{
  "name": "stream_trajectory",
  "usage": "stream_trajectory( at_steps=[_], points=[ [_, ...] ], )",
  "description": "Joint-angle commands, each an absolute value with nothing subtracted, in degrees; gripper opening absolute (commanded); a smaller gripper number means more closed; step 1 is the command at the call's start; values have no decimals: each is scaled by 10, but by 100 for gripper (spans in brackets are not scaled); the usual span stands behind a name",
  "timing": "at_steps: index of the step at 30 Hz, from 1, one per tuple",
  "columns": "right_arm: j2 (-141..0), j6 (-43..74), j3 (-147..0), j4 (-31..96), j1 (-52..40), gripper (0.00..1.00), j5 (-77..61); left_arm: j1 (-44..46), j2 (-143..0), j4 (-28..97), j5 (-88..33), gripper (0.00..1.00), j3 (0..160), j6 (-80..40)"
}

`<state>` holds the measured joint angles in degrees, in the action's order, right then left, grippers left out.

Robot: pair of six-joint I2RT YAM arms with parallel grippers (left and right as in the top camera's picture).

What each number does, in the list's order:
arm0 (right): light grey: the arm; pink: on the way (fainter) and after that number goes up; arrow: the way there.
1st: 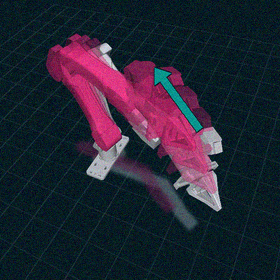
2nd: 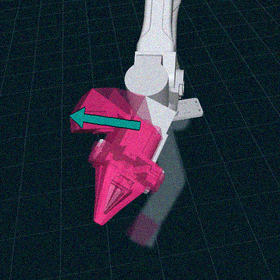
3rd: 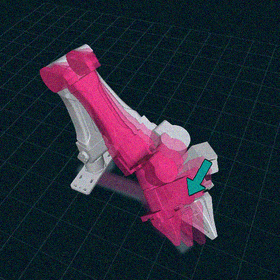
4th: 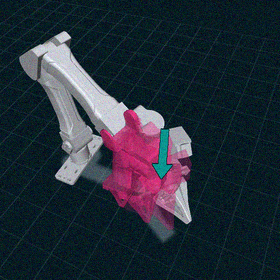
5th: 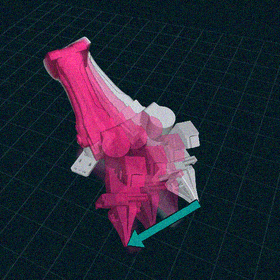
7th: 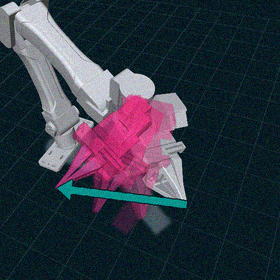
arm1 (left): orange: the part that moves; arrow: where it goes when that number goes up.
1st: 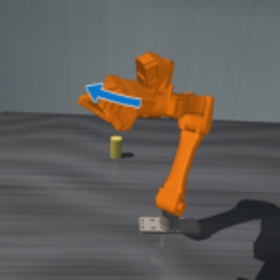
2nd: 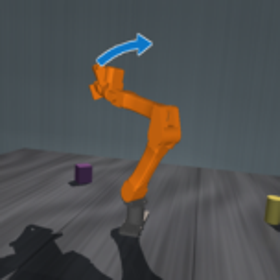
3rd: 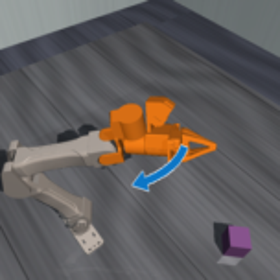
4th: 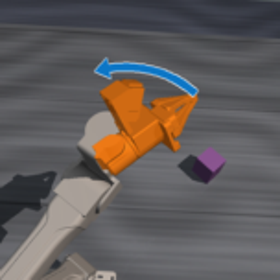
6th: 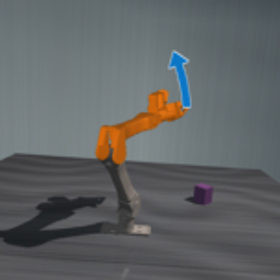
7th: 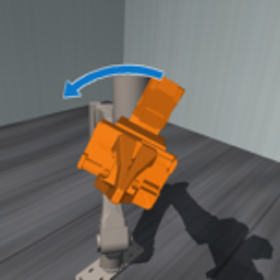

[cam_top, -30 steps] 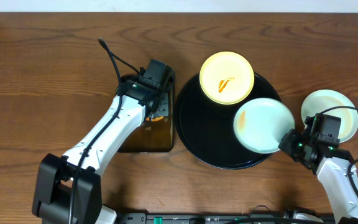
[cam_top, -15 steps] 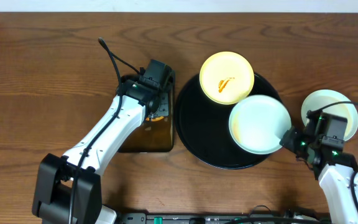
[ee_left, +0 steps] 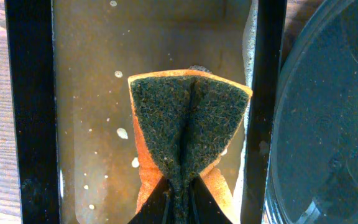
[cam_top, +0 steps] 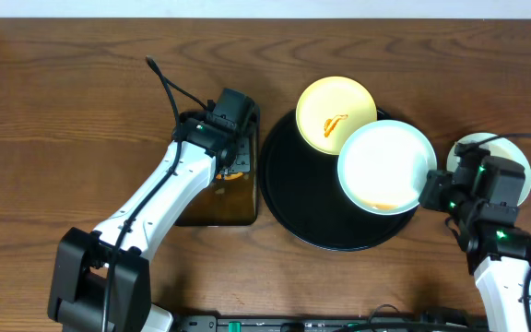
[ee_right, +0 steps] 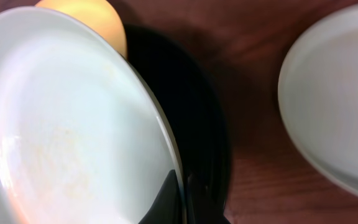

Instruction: Clean dirty plates on tray and stack at the side

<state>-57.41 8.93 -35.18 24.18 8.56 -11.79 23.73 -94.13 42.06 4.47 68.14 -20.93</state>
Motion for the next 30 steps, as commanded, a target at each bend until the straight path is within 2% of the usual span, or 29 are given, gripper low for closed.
stream_trajectory(
  at_steps=[1,15,21,30],
  points=[
    [-565,55,-392,252,44,1,-34,234,-944,422,52,8,684,-207],
    [-565,-36,-429,273,-183,1,345,234,-944,422,52,9,684,-207],
    [-570,-58,-429,272,-248,1,444,234,-944,422,52,9,684,-207],
    [-585,-70,-429,270,-267,1,463,234,-944,422,52,9,684,-207]
  ],
)
